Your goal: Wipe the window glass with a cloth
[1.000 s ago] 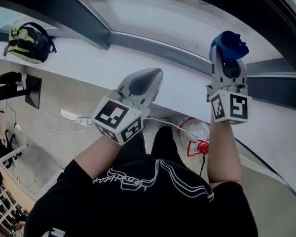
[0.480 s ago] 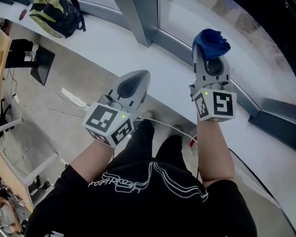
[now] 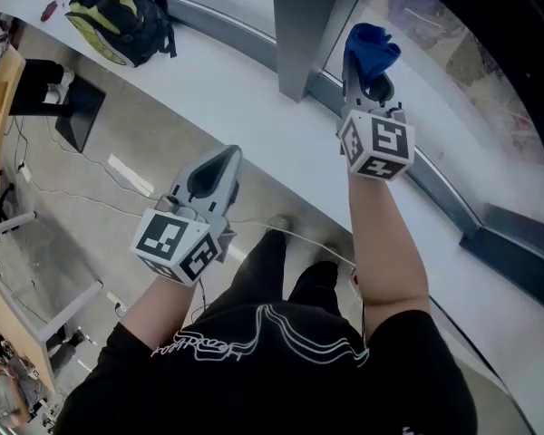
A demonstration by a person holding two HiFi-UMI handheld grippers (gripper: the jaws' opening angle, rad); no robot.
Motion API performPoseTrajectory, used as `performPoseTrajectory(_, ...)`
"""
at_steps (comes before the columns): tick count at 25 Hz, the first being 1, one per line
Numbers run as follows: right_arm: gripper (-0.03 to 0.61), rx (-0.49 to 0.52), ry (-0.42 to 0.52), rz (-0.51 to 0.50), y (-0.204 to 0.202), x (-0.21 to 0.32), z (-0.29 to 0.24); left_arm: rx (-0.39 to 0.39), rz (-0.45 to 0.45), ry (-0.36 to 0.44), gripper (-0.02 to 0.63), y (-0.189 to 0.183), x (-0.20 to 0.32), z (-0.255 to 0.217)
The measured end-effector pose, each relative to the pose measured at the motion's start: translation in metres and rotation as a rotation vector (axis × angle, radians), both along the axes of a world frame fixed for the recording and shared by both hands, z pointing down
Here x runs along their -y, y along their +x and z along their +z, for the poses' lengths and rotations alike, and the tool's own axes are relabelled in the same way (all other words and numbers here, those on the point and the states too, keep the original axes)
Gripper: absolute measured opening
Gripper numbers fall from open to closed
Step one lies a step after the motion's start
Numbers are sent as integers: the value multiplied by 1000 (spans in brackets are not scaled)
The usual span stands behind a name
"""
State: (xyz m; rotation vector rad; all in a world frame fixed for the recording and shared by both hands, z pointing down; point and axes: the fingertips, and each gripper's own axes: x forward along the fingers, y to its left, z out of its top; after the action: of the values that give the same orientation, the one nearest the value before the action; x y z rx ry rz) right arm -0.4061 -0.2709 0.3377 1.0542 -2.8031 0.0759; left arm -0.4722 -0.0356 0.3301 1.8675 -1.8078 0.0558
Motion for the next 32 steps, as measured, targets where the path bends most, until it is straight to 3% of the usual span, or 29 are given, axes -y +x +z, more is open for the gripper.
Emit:
performPoseTrajectory(8, 94, -33, 2, 51, -17, 29, 11, -8, 18, -10, 3, -4, 7, 7)
performPoseTrajectory(15, 94, -37, 8, 83, 13, 35, 13, -2, 60, -12, 3, 18, 24, 9)
performPoseTrajectory(21, 93, -47, 10, 109, 63, 37, 18, -1, 103, -16, 3, 58, 40, 12)
performPoseTrajectory(32, 94, -69, -7, 211, 207, 37, 38, 3, 239, -24, 3, 178, 55, 27)
